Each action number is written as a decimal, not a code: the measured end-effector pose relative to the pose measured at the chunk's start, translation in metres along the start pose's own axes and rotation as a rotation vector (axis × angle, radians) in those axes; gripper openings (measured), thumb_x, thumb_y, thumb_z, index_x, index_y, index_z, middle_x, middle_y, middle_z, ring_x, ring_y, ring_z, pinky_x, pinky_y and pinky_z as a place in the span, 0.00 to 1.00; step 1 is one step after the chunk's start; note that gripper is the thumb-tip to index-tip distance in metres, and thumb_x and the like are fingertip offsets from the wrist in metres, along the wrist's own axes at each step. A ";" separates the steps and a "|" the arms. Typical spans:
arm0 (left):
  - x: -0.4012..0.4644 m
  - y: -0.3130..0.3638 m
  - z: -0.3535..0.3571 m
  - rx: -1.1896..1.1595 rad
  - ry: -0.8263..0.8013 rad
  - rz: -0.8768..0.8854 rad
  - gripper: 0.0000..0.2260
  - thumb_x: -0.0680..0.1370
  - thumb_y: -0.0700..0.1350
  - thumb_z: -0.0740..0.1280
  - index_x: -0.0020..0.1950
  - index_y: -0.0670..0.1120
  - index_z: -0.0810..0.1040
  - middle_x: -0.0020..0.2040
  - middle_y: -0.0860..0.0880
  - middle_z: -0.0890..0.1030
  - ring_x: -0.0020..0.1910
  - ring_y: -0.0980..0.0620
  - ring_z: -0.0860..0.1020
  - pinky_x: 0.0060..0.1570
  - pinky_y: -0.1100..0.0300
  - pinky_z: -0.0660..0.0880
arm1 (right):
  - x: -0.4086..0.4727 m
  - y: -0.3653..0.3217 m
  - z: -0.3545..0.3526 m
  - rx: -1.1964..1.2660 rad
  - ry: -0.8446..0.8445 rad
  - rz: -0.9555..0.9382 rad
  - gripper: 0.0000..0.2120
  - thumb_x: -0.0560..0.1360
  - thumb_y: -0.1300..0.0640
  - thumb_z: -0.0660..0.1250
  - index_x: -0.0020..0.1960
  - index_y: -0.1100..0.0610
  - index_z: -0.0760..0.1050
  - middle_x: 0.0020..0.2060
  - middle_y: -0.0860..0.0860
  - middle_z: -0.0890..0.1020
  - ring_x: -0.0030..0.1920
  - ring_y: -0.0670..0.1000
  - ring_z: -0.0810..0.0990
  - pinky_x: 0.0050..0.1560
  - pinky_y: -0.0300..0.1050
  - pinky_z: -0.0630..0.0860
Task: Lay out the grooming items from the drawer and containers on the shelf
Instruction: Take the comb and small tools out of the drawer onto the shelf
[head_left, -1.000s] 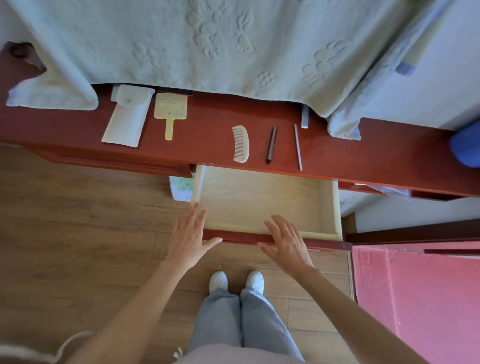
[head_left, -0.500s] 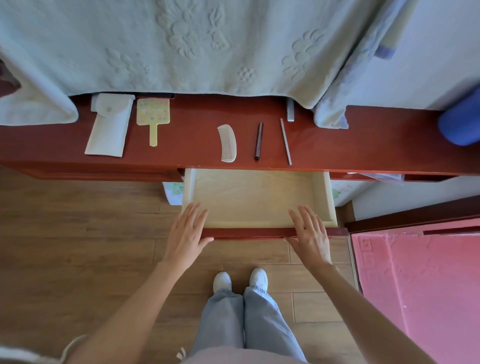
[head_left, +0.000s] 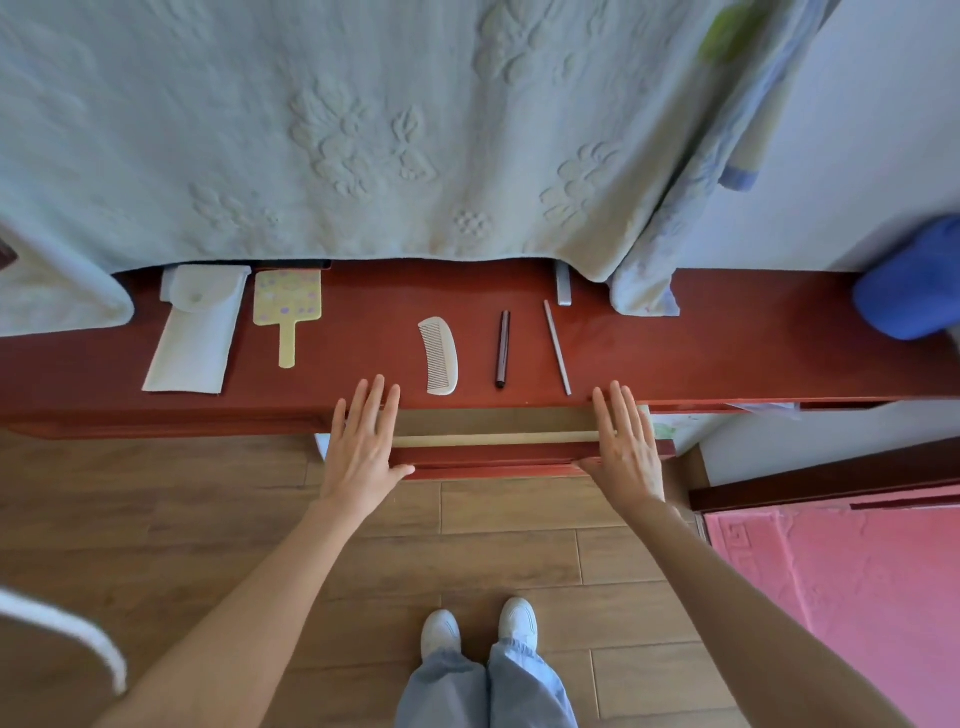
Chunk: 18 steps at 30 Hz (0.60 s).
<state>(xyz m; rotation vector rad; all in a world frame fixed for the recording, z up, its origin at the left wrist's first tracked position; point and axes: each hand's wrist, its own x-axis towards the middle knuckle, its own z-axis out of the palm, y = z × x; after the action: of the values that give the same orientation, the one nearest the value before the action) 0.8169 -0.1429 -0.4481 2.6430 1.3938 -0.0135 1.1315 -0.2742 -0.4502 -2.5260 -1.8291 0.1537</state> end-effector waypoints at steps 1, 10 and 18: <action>0.004 -0.003 0.000 0.006 -0.002 0.001 0.54 0.59 0.57 0.80 0.76 0.40 0.58 0.76 0.39 0.58 0.75 0.39 0.57 0.70 0.40 0.59 | 0.005 0.001 0.000 -0.006 -0.002 -0.005 0.53 0.60 0.49 0.81 0.76 0.62 0.56 0.74 0.61 0.59 0.75 0.60 0.56 0.74 0.55 0.53; 0.037 -0.017 0.003 0.068 0.005 -0.011 0.51 0.60 0.60 0.78 0.75 0.40 0.62 0.75 0.40 0.62 0.74 0.38 0.60 0.70 0.39 0.60 | 0.037 0.011 0.004 -0.034 -0.007 -0.045 0.50 0.63 0.44 0.78 0.76 0.60 0.57 0.75 0.60 0.59 0.75 0.59 0.57 0.73 0.56 0.55; 0.052 -0.015 0.008 0.039 0.078 -0.020 0.43 0.65 0.55 0.78 0.74 0.42 0.64 0.74 0.41 0.64 0.72 0.38 0.63 0.68 0.40 0.64 | 0.059 0.012 0.007 -0.078 0.006 -0.052 0.46 0.65 0.45 0.77 0.75 0.60 0.60 0.73 0.59 0.64 0.73 0.59 0.62 0.71 0.58 0.60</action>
<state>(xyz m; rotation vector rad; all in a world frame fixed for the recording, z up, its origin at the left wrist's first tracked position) 0.8348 -0.0936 -0.4621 2.6878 1.4582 0.0612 1.1600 -0.2221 -0.4621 -2.5225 -1.9339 0.0750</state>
